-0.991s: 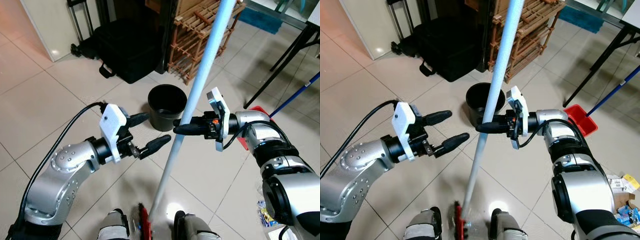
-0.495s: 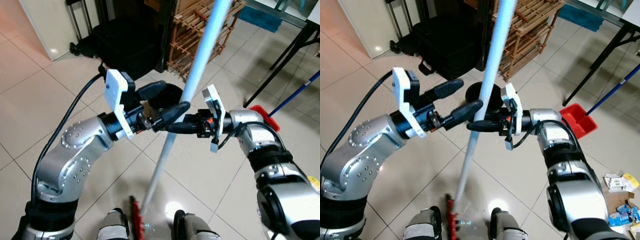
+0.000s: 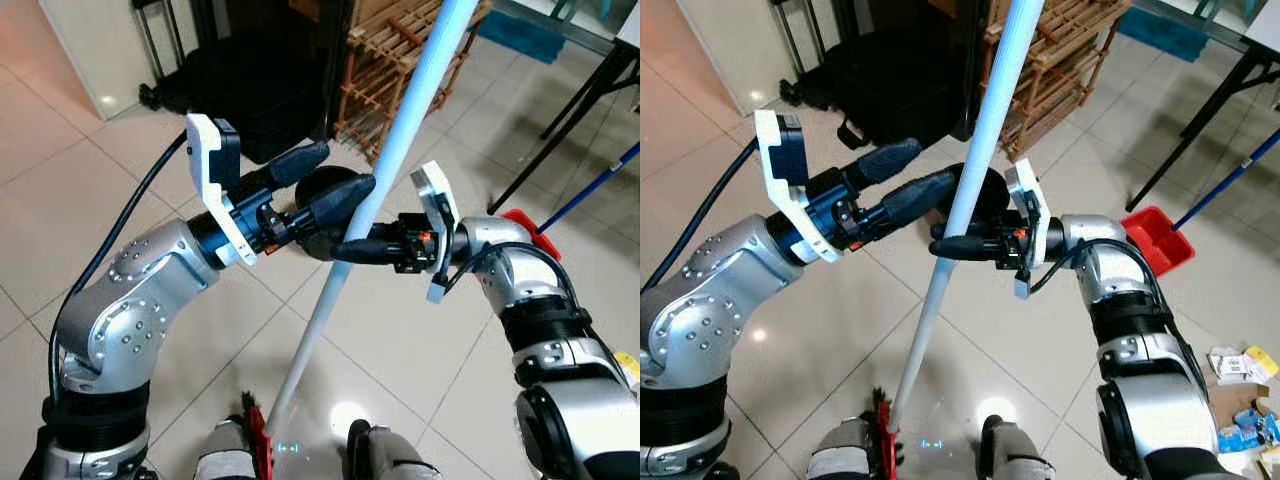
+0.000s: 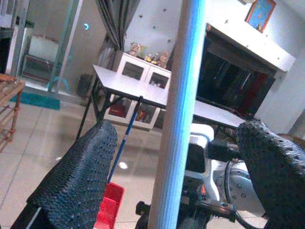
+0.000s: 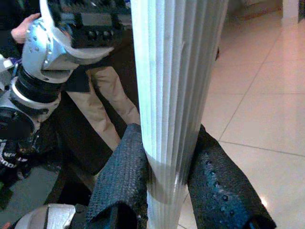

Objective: Sweep floor

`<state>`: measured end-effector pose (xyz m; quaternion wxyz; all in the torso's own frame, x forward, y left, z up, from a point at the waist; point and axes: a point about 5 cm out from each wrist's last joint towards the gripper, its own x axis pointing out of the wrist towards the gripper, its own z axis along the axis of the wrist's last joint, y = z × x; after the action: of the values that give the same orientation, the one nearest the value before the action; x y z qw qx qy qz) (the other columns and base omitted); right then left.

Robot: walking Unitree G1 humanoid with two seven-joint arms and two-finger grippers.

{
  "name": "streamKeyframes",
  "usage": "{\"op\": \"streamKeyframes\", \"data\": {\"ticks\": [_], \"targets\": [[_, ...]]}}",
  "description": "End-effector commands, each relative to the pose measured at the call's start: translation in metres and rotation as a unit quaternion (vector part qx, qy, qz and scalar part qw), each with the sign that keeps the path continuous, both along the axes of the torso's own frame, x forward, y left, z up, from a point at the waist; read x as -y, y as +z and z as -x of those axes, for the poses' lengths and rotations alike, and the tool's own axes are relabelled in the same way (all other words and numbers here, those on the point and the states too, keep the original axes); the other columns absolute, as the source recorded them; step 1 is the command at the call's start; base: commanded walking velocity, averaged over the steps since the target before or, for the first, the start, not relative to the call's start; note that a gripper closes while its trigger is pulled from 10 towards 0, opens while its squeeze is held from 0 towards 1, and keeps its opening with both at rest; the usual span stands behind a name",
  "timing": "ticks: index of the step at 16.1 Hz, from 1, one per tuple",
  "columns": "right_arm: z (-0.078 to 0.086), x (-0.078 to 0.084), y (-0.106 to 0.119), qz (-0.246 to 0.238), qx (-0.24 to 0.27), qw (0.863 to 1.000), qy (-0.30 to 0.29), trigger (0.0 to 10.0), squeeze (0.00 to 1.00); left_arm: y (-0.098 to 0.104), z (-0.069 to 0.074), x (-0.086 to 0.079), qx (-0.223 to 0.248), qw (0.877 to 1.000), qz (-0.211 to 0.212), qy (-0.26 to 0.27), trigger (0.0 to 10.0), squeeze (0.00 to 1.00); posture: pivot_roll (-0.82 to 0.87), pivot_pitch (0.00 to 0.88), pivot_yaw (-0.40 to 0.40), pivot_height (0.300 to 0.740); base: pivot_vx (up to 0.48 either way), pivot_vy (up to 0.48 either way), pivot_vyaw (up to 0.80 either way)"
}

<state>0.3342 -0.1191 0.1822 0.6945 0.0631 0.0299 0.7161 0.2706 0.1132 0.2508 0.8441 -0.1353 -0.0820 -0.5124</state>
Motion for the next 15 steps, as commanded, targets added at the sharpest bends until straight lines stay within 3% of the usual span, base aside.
{"op": "streamKeyframes", "data": {"ticks": [1,4,6,9,15], "targets": [[0.003,0.001,0.006,-0.025,0.003,1.0,0.008,10.0,0.0,-0.002,0.004,0.001,-0.01,1.0,-0.003,-0.011,10.0,0.0,0.07,0.24,-0.069,0.74,0.0,0.0,0.0],[0.008,-0.002,0.01,-0.034,0.004,0.999,0.02,10.0,0.0,-0.003,0.003,-0.001,-0.019,1.0,-0.014,-0.002,10.0,0.0,0.06,0.241,-0.067,0.74,0.0,0.0,0.0],[0.013,-0.003,0.004,-0.024,0.004,1.0,0.018,10.0,0.0,-0.012,-0.006,-0.002,-0.038,0.997,-0.057,0.031,10.0,0.0,0.06,0.241,-0.067,0.74,0.0,0.0,0.0],[0.018,-0.003,0.0,-0.015,0.002,1.0,0.025,10.0,0.0,-0.027,0.0,0.001,-0.072,0.993,-0.092,0.002,10.0,0.0,0.06,0.24,-0.059,0.74,0.0,0.0,0.0],[0.027,-0.009,-0.007,-0.009,-0.005,0.999,0.041,10.0,0.0,-0.023,0.004,0.001,-0.091,0.993,-0.064,-0.04,10.0,0.0,0.06,0.242,-0.052,0.74,0.0,0.0,0.0]]}}
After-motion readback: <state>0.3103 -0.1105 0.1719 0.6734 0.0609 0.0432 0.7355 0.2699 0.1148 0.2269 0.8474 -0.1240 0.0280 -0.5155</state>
